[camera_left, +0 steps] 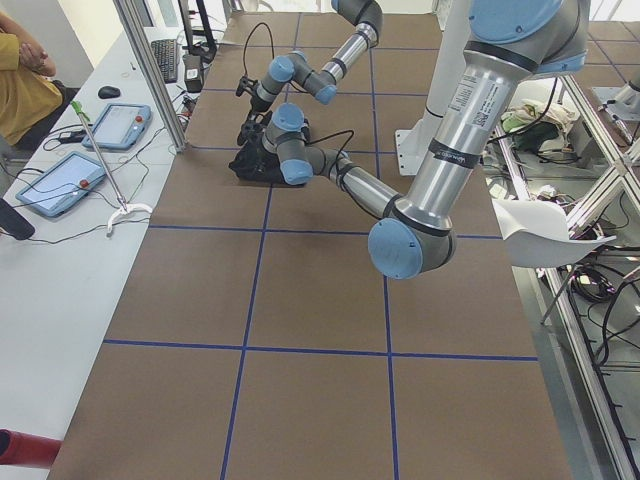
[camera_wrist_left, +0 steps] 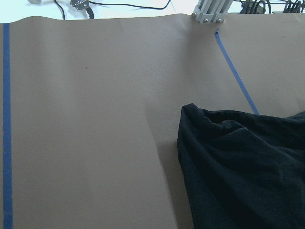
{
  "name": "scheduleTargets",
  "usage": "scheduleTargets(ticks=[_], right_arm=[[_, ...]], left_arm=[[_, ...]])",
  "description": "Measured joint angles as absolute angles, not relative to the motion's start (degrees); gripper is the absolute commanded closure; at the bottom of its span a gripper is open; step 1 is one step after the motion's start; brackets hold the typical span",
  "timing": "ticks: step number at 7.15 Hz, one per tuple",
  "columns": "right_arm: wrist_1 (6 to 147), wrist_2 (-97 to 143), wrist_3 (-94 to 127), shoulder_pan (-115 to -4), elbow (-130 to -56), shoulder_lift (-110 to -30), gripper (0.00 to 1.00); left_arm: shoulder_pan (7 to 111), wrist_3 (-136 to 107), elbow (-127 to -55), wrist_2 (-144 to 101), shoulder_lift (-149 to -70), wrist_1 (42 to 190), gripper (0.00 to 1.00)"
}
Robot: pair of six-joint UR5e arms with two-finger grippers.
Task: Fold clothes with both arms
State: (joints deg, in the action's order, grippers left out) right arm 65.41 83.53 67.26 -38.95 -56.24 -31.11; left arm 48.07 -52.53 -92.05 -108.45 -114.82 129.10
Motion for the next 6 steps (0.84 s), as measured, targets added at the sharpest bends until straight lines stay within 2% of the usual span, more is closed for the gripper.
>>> scheduleTargets(ticks=[1, 2, 3, 4, 6], right_arm=[[65.3, 85.4, 66.5, -39.7, -56.7, -30.8, 0.97], [66.3, 87.9, 66.4, -40.2, -58.4, -30.6, 0.12], [69.4, 90.8, 66.4, -40.6, -61.5, -30.8, 0.01], [74.0, 93.9, 66.3, -41.1, -66.2, -32.0, 0.01], [82.3, 100.6, 64.7, -43.0, -77.6, -38.1, 0.01]], left_arm=[[48.1, -52.5, -92.1, -108.5, -114.8, 129.1, 0.0], [48.1, -52.5, -92.2, -108.5, -114.7, 129.1, 0.0], [48.3, -52.5, -92.6, -108.5, -114.7, 128.2, 0.0], [48.6, -52.1, -94.2, -108.5, -114.7, 124.9, 0.0], [49.0, -48.5, -102.4, -108.4, -113.8, 112.4, 0.0]])
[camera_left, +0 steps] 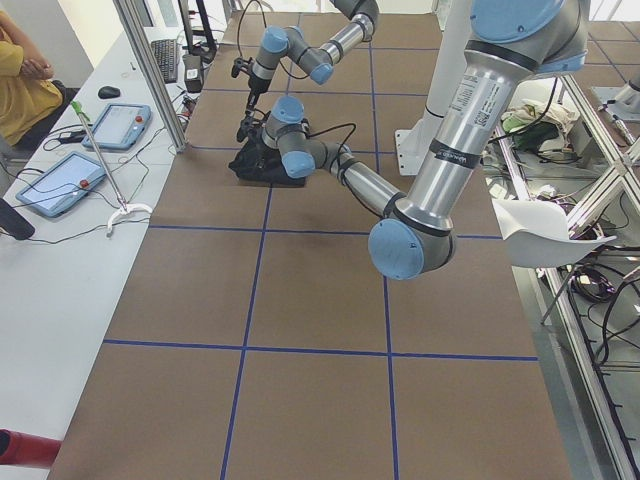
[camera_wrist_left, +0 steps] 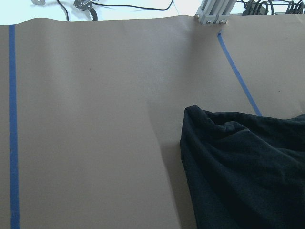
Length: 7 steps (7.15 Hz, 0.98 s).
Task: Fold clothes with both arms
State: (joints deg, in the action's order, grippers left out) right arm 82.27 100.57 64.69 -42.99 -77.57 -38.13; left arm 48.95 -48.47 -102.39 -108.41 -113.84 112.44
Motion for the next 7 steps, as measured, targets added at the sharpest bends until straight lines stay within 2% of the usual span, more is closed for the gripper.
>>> scheduleTargets(ticks=[3, 5, 7], right_arm=[[91.4, 106.0, 55.2, -46.7, -94.4, -50.6, 0.01], [92.9, 112.9, 45.8, -52.5, -101.2, -58.9, 0.01], [93.1, 121.6, 32.0, -60.8, -104.6, -68.2, 0.0]], left_arm=[[51.1, -40.1, -111.8, -108.4, -108.9, 103.1, 0.0], [58.0, -29.2, -112.5, -111.6, -105.7, 101.4, 0.0], [66.9, -22.4, -112.0, -119.3, -100.4, 100.9, 0.0]])
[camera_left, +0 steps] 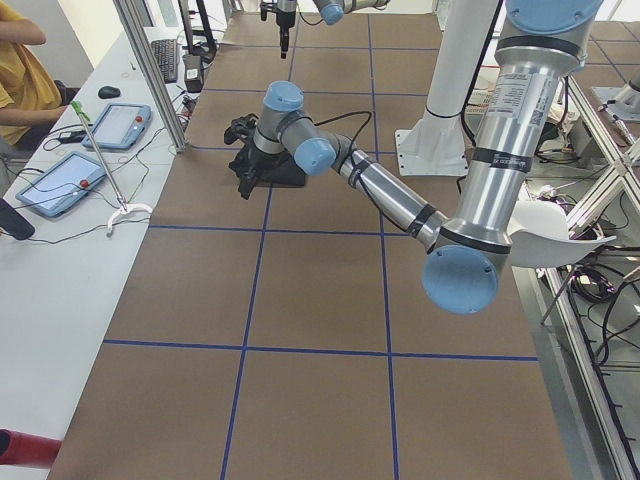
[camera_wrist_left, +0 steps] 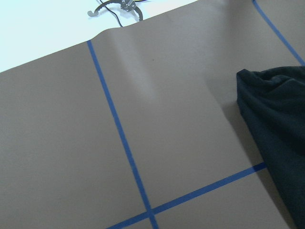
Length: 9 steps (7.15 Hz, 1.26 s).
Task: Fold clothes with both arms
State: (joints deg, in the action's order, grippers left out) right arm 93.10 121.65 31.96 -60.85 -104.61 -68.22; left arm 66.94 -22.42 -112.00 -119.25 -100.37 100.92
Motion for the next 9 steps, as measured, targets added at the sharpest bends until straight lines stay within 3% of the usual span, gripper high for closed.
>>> scheduleTargets(ticks=[5, 9], right_arm=[[93.2, 125.8, -2.4, -78.9, -104.2, -90.2, 0.0], [93.2, 127.9, -10.1, -86.9, -97.9, -95.9, 0.0]], left_arm=[[86.4, 3.8, -98.4, -121.9, -94.1, 98.0, 0.0], [92.1, 9.0, -97.4, -130.6, -86.2, 95.9, 0.0]])
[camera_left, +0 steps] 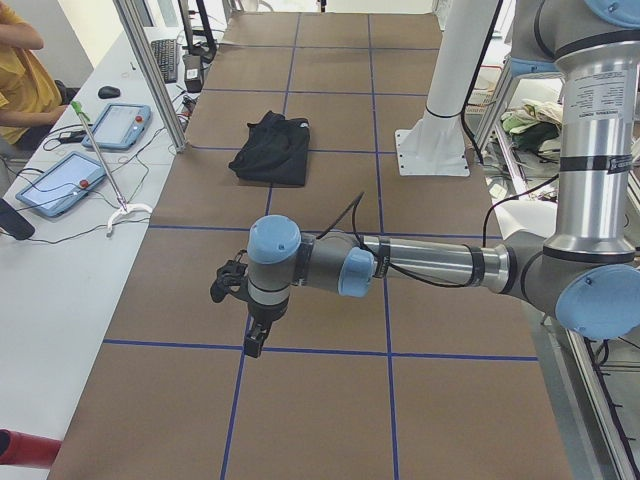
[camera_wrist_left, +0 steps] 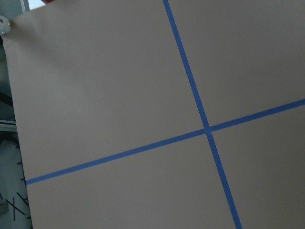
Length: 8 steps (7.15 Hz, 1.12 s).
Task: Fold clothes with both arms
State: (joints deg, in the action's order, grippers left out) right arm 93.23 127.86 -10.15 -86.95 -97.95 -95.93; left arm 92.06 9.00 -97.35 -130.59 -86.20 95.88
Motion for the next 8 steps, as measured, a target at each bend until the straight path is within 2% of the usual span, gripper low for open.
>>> scheduleTargets(ticks=[4, 8], right_arm=[[92.7, 129.9, -10.3, -88.0, -95.7, -98.7, 0.0], [92.6, 130.3, -10.0, -88.0, -100.1, -99.0, 0.0]], left_arm=[[92.0, 9.4, -99.3, -132.5, -82.3, 94.8, 0.0], [91.8, 9.2, -100.6, -133.0, -82.1, 94.9, 0.0]])
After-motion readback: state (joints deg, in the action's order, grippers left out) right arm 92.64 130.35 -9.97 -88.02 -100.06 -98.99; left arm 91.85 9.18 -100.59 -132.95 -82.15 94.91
